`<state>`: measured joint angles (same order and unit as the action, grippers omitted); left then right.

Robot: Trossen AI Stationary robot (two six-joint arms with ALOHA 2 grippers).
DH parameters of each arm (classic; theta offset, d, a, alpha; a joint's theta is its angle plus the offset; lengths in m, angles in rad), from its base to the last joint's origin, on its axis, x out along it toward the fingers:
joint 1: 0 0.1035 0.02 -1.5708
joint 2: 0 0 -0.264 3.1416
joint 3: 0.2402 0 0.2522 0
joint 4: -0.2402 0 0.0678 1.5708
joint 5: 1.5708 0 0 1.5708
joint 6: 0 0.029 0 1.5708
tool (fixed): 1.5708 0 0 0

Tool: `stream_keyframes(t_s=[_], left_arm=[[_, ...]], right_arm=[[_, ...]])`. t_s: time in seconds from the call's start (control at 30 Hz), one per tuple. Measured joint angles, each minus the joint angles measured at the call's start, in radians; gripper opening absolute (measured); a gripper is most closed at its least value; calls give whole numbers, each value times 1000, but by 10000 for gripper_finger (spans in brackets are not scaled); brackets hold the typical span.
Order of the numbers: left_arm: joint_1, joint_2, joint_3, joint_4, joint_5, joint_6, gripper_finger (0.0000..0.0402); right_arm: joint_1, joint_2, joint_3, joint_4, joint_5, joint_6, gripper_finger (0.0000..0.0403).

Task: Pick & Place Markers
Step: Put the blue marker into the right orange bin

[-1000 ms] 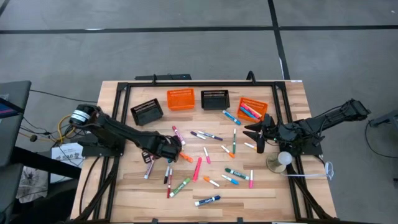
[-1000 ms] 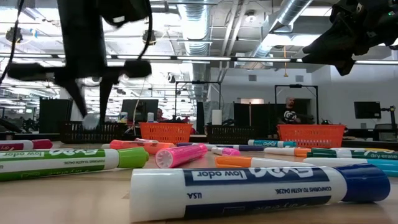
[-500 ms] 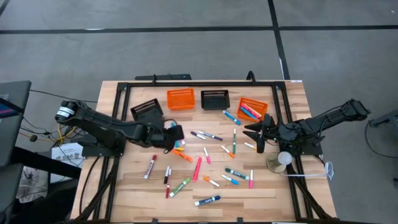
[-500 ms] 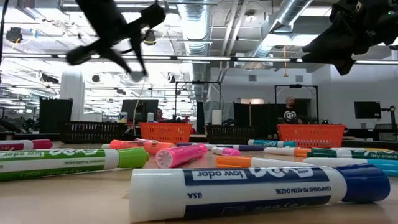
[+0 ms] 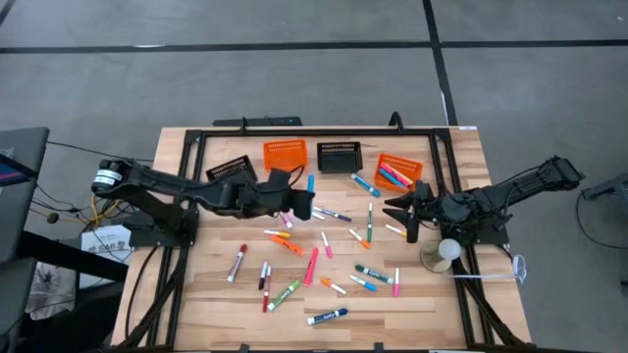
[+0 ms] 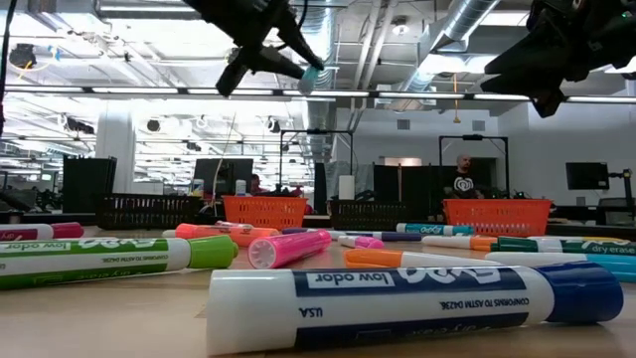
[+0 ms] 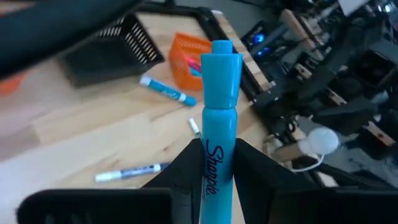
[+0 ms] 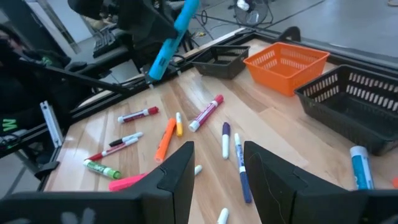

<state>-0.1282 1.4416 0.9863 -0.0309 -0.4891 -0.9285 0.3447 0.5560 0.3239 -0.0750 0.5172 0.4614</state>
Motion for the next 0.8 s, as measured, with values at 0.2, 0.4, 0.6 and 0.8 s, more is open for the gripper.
stream_keyframes(t_s=[0.2, 0.4, 0.6, 0.8], left_arm=[[14, 1, 0, 57, 27, 102, 70], [14, 1, 0, 104, 26, 111, 70], [25, 16, 0, 238, 21, 202, 69], [52, 84, -2, 365, 82, 237, 70]], right_arm=[[0, 0, 0, 0, -18, -5, 129], [-38, 27, 0, 49, -118, -18, 129], [-173, 136, 0, 237, -304, -17, 135], [-302, 261, 0, 425, -484, 38, 181]])
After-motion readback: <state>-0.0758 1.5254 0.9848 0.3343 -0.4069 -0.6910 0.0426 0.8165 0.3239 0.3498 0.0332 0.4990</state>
